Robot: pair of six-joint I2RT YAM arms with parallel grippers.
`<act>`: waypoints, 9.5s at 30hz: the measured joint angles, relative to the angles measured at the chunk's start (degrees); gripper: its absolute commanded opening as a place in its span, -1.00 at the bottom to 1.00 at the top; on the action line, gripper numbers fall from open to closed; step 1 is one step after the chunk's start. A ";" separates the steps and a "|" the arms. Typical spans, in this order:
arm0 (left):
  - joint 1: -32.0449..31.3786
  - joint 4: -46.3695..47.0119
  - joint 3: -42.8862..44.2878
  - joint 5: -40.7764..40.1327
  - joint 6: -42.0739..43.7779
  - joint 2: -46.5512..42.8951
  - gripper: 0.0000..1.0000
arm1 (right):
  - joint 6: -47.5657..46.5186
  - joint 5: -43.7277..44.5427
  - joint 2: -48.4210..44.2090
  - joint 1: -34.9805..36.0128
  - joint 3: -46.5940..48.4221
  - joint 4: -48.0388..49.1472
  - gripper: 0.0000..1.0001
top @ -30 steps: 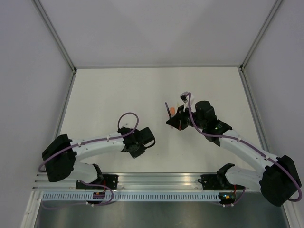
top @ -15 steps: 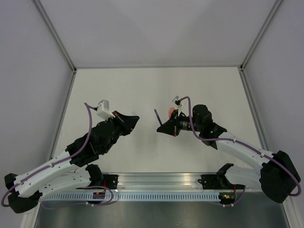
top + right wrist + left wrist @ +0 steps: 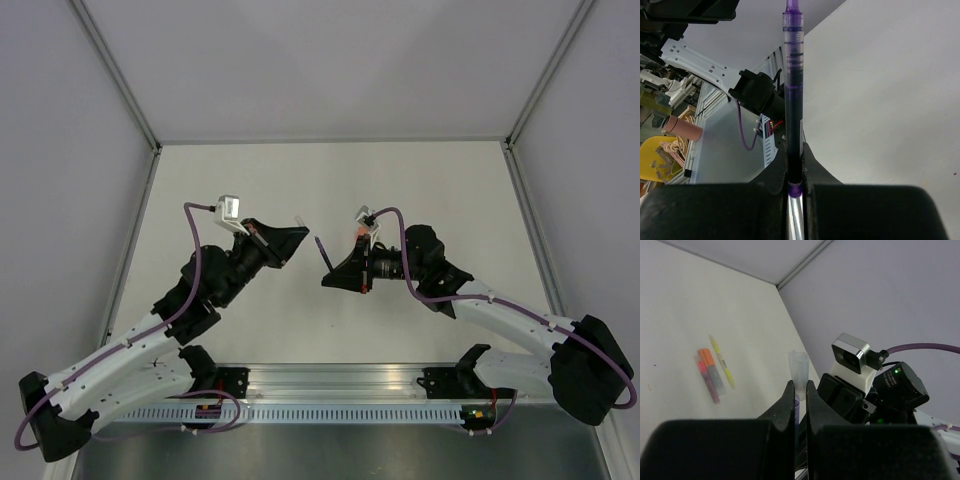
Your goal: Insert the pens into the pen caps
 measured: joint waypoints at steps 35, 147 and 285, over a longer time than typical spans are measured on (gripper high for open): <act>0.76 4.26 0.22 5.44 3.85 2.75 -0.95 | 1.60 -1.03 -1.68 0.48 -0.48 1.05 -1.00; 2.97 9.09 -3.30 16.35 3.96 5.53 -0.95 | -1.73 2.21 -3.19 2.71 2.89 -13.22 -1.00; 13.60 -0.55 -8.00 26.62 21.35 3.37 0.99 | -1.95 45.29 -12.26 -9.14 2.89 -32.20 0.96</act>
